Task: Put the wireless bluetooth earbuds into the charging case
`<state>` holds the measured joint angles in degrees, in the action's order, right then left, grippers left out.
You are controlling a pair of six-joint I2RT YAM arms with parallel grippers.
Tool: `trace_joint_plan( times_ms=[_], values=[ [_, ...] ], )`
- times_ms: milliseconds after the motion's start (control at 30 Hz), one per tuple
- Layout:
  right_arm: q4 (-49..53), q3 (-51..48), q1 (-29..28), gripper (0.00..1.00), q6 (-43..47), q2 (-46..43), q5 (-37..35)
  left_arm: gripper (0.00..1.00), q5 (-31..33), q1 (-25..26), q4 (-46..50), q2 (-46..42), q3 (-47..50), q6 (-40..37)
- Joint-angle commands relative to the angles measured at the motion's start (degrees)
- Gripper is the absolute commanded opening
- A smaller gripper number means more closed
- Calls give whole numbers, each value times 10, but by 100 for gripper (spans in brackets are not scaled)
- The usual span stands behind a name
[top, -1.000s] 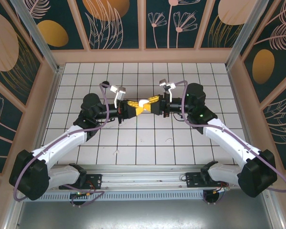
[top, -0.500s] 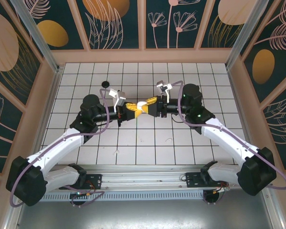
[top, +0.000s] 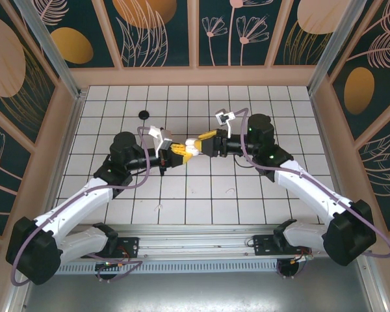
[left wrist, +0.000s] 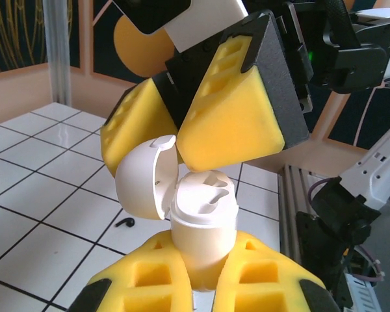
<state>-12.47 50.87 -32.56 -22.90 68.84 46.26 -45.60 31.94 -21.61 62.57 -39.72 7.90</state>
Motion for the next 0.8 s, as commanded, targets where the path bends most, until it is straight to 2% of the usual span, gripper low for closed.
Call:
trace_joint_plan(
  times_ms=[0,267,367,533,667,767],
  values=[
    [20,18,6,52,-2,-15,-18,0,34,3,2,-19,11,-13],
    [58,6,8,57,-14,-66,-85,0,92,3,39,-33,21,-10],
    [96,12,8,58,-29,-66,-131,0,128,3,73,-47,22,-21],
    [157,7,9,59,-77,-49,-223,0,217,3,138,-105,31,-41],
    [176,-5,7,55,-149,-18,-239,0,295,3,190,-166,41,-44],
    [186,-12,-22,51,-207,17,-248,0,351,3,226,-217,49,-44]
  ],
)
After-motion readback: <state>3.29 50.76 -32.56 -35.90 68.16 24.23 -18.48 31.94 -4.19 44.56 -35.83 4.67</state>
